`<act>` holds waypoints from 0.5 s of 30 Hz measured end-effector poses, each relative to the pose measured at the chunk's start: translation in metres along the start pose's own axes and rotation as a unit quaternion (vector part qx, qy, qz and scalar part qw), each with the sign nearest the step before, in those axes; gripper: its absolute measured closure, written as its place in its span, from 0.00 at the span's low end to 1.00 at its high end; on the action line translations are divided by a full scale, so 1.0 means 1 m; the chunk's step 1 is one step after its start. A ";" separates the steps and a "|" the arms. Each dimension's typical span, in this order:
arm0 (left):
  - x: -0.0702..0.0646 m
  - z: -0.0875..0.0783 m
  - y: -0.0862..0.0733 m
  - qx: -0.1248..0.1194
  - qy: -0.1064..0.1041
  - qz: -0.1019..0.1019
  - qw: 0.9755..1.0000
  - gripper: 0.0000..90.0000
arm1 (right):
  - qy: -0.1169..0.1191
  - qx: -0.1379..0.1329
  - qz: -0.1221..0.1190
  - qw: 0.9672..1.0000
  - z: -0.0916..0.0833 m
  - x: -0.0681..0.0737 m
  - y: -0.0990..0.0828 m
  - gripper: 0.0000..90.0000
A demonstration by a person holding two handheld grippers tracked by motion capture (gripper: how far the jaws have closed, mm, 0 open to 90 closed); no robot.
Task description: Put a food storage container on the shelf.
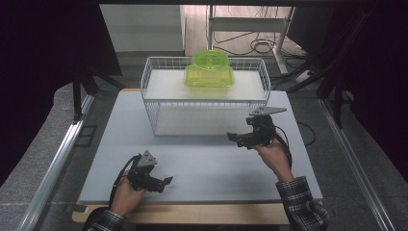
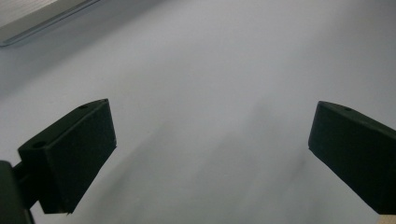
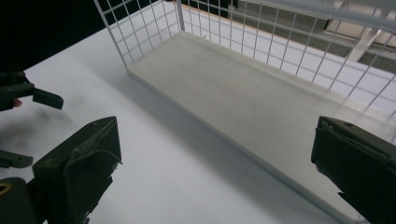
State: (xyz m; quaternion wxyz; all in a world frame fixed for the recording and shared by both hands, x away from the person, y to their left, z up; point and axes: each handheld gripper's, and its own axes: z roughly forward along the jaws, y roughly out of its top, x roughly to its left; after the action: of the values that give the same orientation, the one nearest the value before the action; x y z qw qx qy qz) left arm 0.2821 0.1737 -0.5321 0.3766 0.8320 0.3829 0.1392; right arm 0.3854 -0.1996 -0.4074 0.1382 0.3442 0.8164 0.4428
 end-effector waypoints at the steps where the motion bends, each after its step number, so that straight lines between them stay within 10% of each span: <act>1: 0.000 0.000 0.000 0.000 0.001 0.002 1.000 0.01 | 0.000 0.000 0.000 1.000 0.000 0.000 0.000 0.01; 15: 0.000 0.000 0.000 0.000 0.000 0.006 1.000 0.01 | -0.004 0.005 0.012 1.000 -0.007 0.001 -0.027 0.01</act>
State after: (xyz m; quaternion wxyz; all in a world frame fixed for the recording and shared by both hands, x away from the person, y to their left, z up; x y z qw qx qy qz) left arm 0.2817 0.1734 -0.5322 0.3757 0.8341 0.3783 0.1414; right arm 0.3685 -0.2134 -0.4256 0.1344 0.3569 0.8137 0.4386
